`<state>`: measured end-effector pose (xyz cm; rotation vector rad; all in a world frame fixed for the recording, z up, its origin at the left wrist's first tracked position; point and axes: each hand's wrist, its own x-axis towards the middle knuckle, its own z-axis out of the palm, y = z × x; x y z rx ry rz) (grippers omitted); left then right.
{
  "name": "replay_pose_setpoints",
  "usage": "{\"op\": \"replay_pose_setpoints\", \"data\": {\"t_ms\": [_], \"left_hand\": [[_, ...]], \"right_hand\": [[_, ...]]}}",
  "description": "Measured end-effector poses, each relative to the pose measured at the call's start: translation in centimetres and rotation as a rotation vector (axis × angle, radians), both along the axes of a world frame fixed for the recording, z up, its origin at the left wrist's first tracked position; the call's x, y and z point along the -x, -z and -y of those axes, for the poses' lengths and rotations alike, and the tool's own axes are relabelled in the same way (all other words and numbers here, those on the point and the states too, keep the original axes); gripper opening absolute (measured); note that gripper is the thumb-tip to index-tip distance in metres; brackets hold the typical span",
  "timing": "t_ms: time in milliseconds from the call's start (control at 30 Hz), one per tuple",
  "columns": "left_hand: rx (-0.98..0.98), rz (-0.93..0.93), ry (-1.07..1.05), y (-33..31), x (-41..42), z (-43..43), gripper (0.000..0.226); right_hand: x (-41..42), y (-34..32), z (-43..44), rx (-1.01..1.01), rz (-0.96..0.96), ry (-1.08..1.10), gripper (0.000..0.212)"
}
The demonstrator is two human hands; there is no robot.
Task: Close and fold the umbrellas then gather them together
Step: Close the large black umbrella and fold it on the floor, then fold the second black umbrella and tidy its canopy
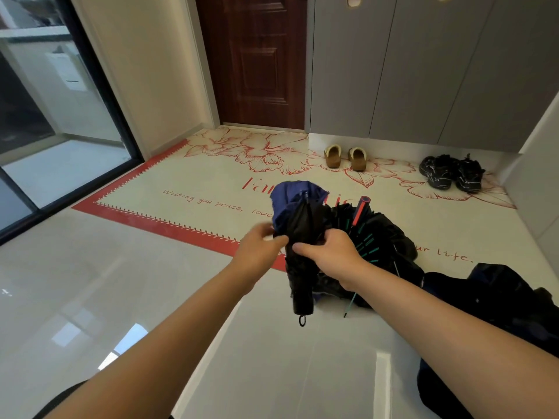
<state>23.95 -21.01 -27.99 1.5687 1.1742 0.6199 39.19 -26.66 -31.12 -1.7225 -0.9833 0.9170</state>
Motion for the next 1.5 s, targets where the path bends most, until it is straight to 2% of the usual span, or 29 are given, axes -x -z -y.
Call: {"op": "replay_pose_setpoints", "data": {"t_ms": [67,133,200,267,333,433,633,767,933,1000,1233,1333,1500], "left_hand": [[-0.272,0.060,-0.071,0.3,0.5,-0.7,0.078],[-0.538,-0.109,0.044,0.8,1.2,-1.8,0.090],[-0.629,-0.357,0.173,2.0,1.7,-2.7,0.089],[-0.525,-0.478,0.291,4.1,1.6,-3.4,0.076],[-0.381,-0.498,0.387,6.6,1.7,-3.9,0.052],[-0.334,-0.578,0.411,11.0,2.1,-4.9,0.035],[-0.301,-0.707,0.475,19.4,3.3,-7.4,0.032],[-0.239,-0.731,0.476,24.2,4.9,-8.2,0.030],[-0.229,-0.790,0.445,28.5,7.4,-9.3,0.056],[-0.216,-0.812,0.434,29.8,8.1,-9.8,0.057],[-0.085,-0.932,0.500,31.9,8.6,-10.6,0.046],[-0.110,-0.939,0.508,31.0,7.1,-10.9,0.049],[-0.224,-0.837,0.505,26.2,2.5,-10.9,0.048]], "right_hand": [[0.0,0.6,0.1,0.038,0.174,-0.082,0.029],[0.1,1.7,0.3,0.077,0.349,-0.204,0.028],[0.1,3.3,0.3,0.110,0.465,-0.320,0.028],[0.0,5.1,0.1,0.169,0.566,-0.401,0.031],[-0.1,7.1,-0.6,0.244,0.632,-0.449,0.034],[-0.2,10.8,-1.8,0.335,0.631,-0.504,0.030],[0.7,19.4,-5.3,0.408,0.695,-0.611,0.038],[1.8,24.5,-7.4,0.432,0.738,-0.687,0.031],[3.6,28.6,-9.7,0.434,0.818,-0.741,0.036],[4.3,29.9,-10.3,0.420,0.836,-0.756,0.038],[4.9,30.8,-10.7,0.498,0.803,-0.825,0.044],[3.8,29.4,-10.8,0.519,0.804,-0.826,0.044],[-0.2,23.6,-10.7,0.443,0.890,-0.736,0.039]]}}
